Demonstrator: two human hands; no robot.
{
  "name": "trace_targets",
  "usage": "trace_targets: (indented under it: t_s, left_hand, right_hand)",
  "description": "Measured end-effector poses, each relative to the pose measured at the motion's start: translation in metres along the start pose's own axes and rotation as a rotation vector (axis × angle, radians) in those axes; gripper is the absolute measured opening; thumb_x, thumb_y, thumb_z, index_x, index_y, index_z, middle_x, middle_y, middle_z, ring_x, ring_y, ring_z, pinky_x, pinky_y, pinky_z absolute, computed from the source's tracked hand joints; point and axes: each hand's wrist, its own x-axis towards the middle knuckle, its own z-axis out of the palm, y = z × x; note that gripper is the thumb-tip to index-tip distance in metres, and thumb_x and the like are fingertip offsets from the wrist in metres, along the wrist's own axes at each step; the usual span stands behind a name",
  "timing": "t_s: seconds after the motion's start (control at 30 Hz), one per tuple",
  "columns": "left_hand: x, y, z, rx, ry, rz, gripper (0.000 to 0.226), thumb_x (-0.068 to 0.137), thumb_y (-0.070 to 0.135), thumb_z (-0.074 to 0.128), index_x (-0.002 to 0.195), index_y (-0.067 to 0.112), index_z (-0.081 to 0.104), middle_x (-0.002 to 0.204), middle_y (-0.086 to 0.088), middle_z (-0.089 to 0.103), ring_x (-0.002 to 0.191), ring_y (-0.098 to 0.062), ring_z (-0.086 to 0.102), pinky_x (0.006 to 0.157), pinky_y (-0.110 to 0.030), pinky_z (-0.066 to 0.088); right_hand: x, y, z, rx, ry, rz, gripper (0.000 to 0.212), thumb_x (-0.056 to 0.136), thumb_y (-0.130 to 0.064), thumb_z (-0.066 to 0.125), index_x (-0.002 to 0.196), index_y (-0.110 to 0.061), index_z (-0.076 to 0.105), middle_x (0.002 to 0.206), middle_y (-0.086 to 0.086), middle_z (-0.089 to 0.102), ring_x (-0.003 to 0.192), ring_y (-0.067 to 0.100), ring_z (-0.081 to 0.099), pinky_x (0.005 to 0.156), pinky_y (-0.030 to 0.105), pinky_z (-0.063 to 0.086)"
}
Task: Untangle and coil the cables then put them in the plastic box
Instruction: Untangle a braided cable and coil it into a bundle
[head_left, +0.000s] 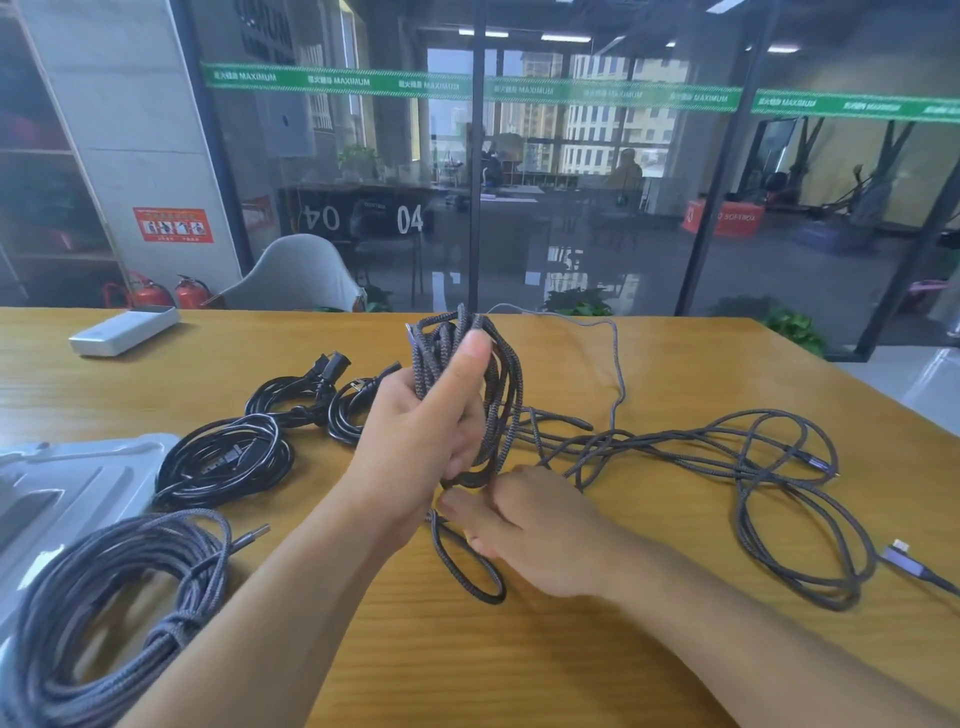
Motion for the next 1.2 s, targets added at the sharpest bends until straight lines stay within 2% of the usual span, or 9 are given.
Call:
trace_targets:
  t_s: [0.07,0.2,0.3,0.47,0.57,0.67,0.73,0.97,1.2]
  left_hand:
    - [0.0,0.004,-0.005,-0.048,-0.021,-0.003,0.071,0.096,0.056,0.057,0.073,-0.006,0.033,0.059,-0.008,0.019,0.05,-0.018,0.018,0.049,-0.035,0.016]
    - [0.001,0.013,-0.019,-0.115,-0.086,0.009,0.051,0.092,0.059,0.06,0.07,0.017,0.043,0.052,0.002,0.024,0.044,-0.014,0.018,0.045,-0.03,0.015]
    - [0.003,0.019,-0.032,-0.153,-0.111,-0.007,0.046,0.098,0.057,0.053,0.069,0.023,0.043,0.048,0.007,0.025,0.04,-0.011,0.019,0.047,-0.033,0.013]
    - [0.004,0.022,-0.042,-0.219,-0.109,-0.052,0.045,0.097,0.059,0.047,0.068,0.024,0.041,0.045,0.011,0.025,0.037,-0.008,0.021,0.05,-0.034,0.012]
    - [0.003,0.021,-0.037,-0.191,-0.154,-0.082,0.046,0.096,0.059,0.047,0.068,0.023,0.04,0.046,0.01,0.024,0.038,-0.01,0.02,0.05,-0.034,0.012]
    - [0.001,0.018,-0.029,-0.155,-0.212,-0.121,0.046,0.096,0.059,0.047,0.068,0.023,0.04,0.046,0.007,0.022,0.039,-0.012,0.017,0.048,-0.034,0.012]
    - [0.001,0.016,-0.024,-0.133,-0.255,-0.142,0.046,0.096,0.058,0.048,0.068,0.022,0.04,0.047,0.005,0.022,0.04,-0.012,0.016,0.047,-0.032,0.013]
    - [0.001,0.005,-0.006,0.088,-0.403,-0.157,0.064,0.096,0.056,0.054,0.073,0.0,0.032,0.052,-0.004,0.023,0.042,-0.016,0.017,0.043,-0.024,0.02]
    - [-0.002,0.005,-0.001,0.345,-0.463,-0.131,0.066,0.101,0.058,0.056,0.054,0.017,0.036,0.046,-0.003,0.032,0.045,-0.021,0.025,0.047,-0.028,0.025]
  right_hand:
    - [0.0,0.013,-0.007,-0.078,-0.068,-0.062,0.074,0.099,-0.077,0.018,0.061,-0.024,0.053,0.051,-0.002,0.052,0.052,0.009,0.053,0.06,0.014,0.032]
    - [-0.001,0.044,-0.026,-0.166,-0.065,-0.097,0.065,0.098,-0.078,0.031,0.068,-0.023,0.05,0.06,0.001,0.051,0.06,0.016,0.05,0.064,0.033,0.041]
    - [-0.006,0.068,-0.051,-0.154,-0.022,0.026,0.062,0.086,-0.086,0.043,0.073,-0.028,0.061,0.07,0.0,0.062,0.07,0.018,0.059,0.07,0.032,0.045]
    - [-0.019,0.095,-0.082,-0.02,0.038,0.233,0.048,0.08,-0.079,0.057,0.08,-0.033,0.072,0.079,-0.004,0.07,0.081,0.021,0.065,0.085,0.05,0.052]
    - [-0.017,0.098,-0.082,0.005,0.185,0.278,0.046,0.08,-0.075,0.06,0.074,-0.031,0.072,0.068,-0.012,0.067,0.067,0.011,0.058,0.073,0.043,0.049]
    - [-0.016,0.093,-0.084,0.018,0.421,0.257,0.053,0.08,-0.07,0.067,0.063,-0.02,0.064,0.048,-0.01,0.038,0.05,0.009,0.033,0.061,0.034,0.031]
    - [-0.015,0.087,-0.085,0.023,0.564,0.234,0.054,0.08,-0.066,0.072,0.059,-0.018,0.06,0.044,-0.009,0.033,0.049,0.011,0.028,0.058,0.033,0.027]
    - [-0.012,0.069,-0.084,-0.156,0.809,0.191,0.056,0.079,-0.067,0.077,0.057,-0.019,0.06,0.042,-0.006,0.045,0.044,0.013,0.035,0.047,0.032,0.034]
    - [-0.016,0.052,-0.084,-0.214,0.891,0.164,0.061,0.073,-0.073,0.079,0.054,-0.02,0.054,0.043,-0.013,0.045,0.044,0.01,0.043,0.044,0.032,0.039]
